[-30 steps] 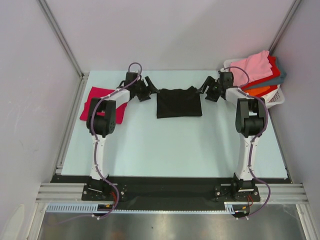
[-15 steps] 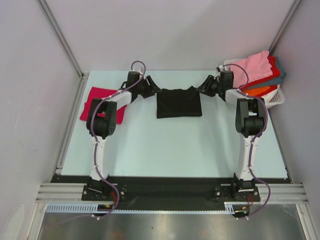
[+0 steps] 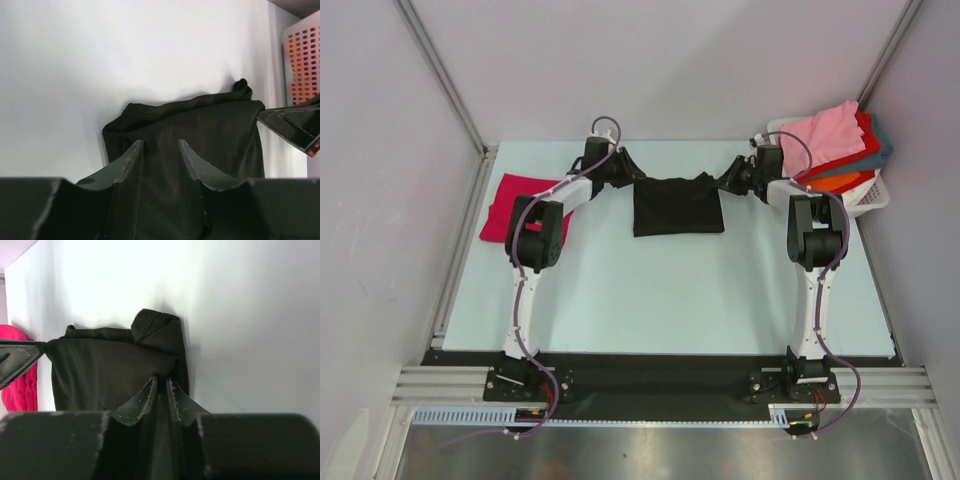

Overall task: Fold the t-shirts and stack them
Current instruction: Fold the tshirt

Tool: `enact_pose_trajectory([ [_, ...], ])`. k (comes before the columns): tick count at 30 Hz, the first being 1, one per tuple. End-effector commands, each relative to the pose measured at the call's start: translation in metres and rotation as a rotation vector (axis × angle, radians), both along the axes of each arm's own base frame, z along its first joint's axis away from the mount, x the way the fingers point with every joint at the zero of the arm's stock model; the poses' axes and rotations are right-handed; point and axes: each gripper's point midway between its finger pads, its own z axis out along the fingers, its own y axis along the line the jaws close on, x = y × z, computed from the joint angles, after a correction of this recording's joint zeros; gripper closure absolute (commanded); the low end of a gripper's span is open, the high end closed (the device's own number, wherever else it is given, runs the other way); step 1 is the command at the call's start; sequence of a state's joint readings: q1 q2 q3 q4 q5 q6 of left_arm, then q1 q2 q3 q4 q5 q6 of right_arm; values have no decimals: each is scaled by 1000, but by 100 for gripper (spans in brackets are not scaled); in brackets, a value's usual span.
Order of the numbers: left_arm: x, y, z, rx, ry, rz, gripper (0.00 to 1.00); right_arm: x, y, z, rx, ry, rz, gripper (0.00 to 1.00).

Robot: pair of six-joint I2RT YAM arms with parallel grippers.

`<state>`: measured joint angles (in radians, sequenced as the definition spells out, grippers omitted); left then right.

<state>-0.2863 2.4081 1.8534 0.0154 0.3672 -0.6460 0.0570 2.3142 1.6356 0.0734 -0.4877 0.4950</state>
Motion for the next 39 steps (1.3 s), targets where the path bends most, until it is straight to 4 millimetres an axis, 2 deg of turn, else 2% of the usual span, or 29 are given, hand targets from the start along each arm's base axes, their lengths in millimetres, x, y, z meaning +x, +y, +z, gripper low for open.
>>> enact_pose_trajectory([
  [1,11,1,14,32,-36,19,62,17,5,27,-1,-96,21,84],
  [5,12,0,14,31,-37,18,63,21,3,30,-7,-104,20,95],
  [7,13,-1,10,29,-31,13,67,21,4,30,-4,-101,25,100],
  [10,12,0,5,38,-13,20,68,21,7,32,-2,-107,31,100],
  [13,12,3,2,53,1,39,63,22,8,34,-2,-112,34,100],
  [20,14,2,-4,53,15,41,67,23,12,41,9,-123,42,100],
  [22,15,-1,-8,42,24,31,79,24,13,40,9,-122,43,100],
  [23,16,-2,-4,37,18,30,85,24,13,42,9,-125,43,100],
  [24,17,-2,-1,36,9,32,97,24,13,42,10,-125,45,100],
  [25,18,-1,0,38,5,38,100,24,13,43,10,-125,45,100],
  [26,16,1,0,38,5,42,100,25,13,44,10,-128,45,100],
  [27,18,2,14,27,-27,49,100,25,13,46,11,-128,46,100],
  [28,13,5,8,32,-14,53,100,26,13,49,10,-135,45,100],
  [30,12,10,18,18,-30,64,100,26,14,51,9,-136,49,100],
  [31,10,13,30,10,-41,71,100,27,13,52,7,-136,49,100],
  [33,7,18,34,-5,-55,82,100,28,14,54,5,-139,52,100],
  [34,5,20,46,-12,-74,85,100,28,15,55,6,-142,53,100],
  [39,2,27,44,-25,-64,96,100,32,15,55,8,-138,50,100],
])
